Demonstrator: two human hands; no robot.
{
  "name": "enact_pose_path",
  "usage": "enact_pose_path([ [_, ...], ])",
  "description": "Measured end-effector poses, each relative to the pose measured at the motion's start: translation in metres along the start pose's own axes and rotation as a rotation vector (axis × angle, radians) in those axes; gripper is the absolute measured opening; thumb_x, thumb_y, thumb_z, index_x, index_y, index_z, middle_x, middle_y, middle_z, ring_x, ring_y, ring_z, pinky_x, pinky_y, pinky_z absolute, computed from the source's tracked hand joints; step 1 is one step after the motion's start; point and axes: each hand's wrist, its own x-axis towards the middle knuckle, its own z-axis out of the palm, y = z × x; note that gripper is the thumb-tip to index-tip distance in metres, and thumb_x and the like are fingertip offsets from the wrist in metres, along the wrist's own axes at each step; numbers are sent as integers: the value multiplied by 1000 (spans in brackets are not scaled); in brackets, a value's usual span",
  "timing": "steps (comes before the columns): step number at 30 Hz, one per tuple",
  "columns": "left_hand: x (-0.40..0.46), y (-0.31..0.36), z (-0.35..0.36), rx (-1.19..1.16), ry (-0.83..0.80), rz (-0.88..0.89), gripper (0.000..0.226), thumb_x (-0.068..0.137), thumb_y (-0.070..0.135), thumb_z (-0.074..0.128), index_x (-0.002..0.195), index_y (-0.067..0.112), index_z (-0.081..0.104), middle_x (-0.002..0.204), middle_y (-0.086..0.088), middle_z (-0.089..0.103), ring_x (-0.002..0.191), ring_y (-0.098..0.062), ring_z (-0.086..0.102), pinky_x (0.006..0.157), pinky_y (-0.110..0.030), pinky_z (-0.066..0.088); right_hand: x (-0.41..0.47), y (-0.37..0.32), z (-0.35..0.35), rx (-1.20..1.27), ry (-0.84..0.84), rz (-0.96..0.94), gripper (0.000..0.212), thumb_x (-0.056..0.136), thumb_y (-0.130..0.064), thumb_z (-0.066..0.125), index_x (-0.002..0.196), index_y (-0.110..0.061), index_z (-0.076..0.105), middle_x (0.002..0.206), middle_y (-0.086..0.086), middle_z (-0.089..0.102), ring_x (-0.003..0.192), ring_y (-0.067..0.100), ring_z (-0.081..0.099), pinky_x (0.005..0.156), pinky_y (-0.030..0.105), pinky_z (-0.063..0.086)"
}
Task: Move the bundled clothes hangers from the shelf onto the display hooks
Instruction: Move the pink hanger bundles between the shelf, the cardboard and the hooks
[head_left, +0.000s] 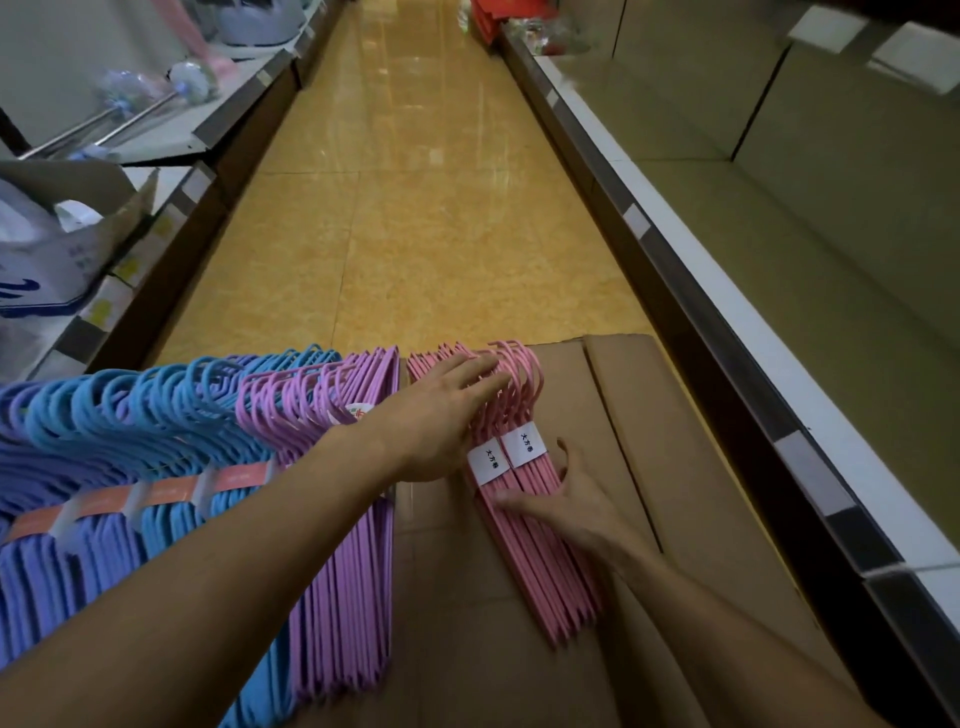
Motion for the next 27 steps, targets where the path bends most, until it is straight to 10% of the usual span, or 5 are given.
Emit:
enact_pose_path([
  [11, -5, 1, -4, -62, 15, 10, 77, 94, 19, 53, 159, 22, 11, 166, 3, 1, 152, -20, -2, 123, -36, 10, 5, -29, 64, -396, 324, 34, 131, 69, -68, 73, 150, -33, -23, 153, 12, 21, 135, 35, 33, 104, 50, 34],
  [27, -19, -3, 6, -909, 522, -316, 53, 92, 18, 62, 143, 24, 49, 142, 9, 45, 118, 5, 44, 100, -14, 28, 9, -25, 42, 43, 391, -115, 82, 68, -62, 73, 137, -51, 29, 131, -12, 56, 115, 20, 59, 94, 49, 51],
])
